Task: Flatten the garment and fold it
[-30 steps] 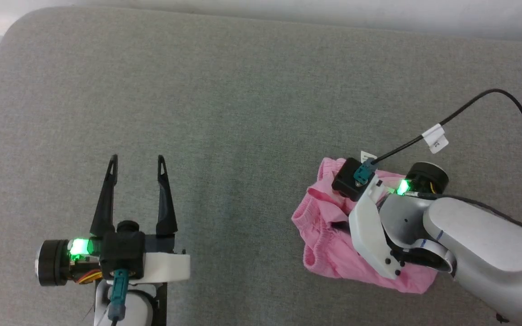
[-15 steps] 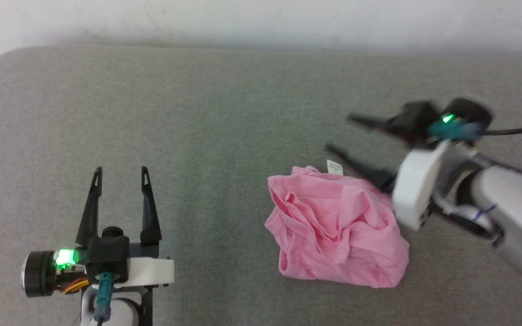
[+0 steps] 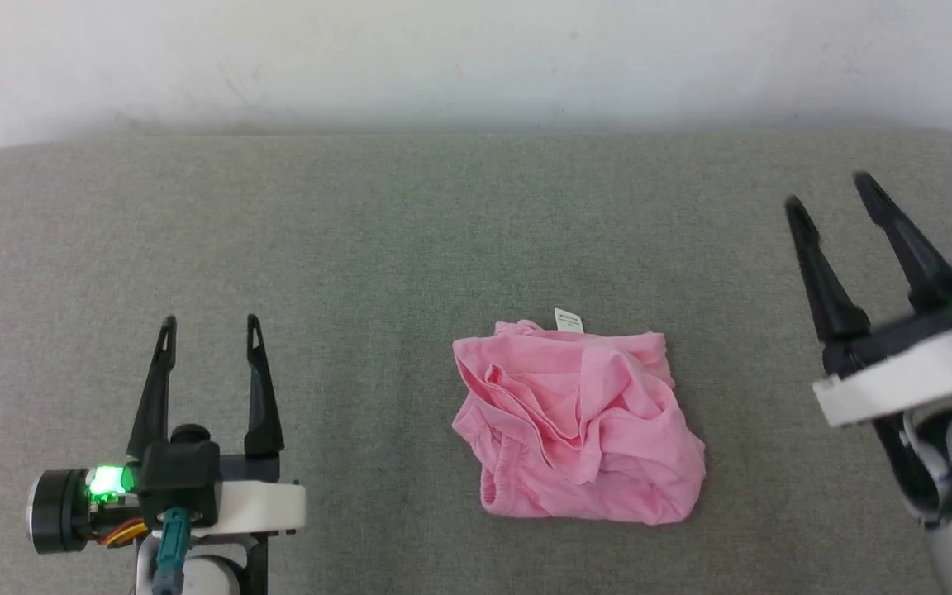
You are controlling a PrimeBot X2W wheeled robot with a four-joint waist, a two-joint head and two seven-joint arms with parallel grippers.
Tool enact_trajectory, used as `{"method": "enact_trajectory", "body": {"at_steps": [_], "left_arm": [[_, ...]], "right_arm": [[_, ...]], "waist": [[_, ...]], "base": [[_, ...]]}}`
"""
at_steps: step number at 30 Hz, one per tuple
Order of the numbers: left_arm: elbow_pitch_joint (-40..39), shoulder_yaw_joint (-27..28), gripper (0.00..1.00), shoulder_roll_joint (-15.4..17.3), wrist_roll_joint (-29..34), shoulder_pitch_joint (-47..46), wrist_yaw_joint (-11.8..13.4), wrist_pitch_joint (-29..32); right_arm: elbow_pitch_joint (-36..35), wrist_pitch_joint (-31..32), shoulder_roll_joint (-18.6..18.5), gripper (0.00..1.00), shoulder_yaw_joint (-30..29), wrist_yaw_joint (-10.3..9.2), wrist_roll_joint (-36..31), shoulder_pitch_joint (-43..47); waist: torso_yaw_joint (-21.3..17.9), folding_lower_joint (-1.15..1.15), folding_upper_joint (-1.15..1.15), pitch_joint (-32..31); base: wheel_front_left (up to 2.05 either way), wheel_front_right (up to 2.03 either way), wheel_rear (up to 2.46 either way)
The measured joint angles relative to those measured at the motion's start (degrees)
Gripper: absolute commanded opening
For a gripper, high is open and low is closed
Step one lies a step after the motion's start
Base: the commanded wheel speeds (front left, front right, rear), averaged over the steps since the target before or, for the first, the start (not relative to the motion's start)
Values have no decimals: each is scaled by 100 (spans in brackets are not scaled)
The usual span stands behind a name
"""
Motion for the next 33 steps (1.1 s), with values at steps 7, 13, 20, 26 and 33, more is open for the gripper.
{"method": "enact_trajectory", "body": {"at_steps": [7,13,20,26,33], "left_arm": [[-135,49,100,-71,-1,15,-109,0],[-213,131,100,-89,-92,21,-375,0],[-14,236,100,-138,-54,79,-459,0],[52,318,100,-193,-38,85,-460,0],[67,334,100,-297,-35,76,-509,0]], "right_arm": [[-353,-166,1109,100,-1038,-5,-513,1213],[-787,7,948,100,-1015,-5,-573,1002],[-1018,2360,-132,100,-243,-5,31,-286],[-903,4869,-1263,100,1180,-4,1725,-805],[-209,6171,-1681,100,1562,-5,3266,-892]], "waist": [[47,1,0,-7],[17,1,0,2],[64,1,0,19],[203,1,0,91],[382,2,0,277]], "base": [[0,0,0],[0,0,0],[0,0,0],[0,0,0],[0,0,0]]}}
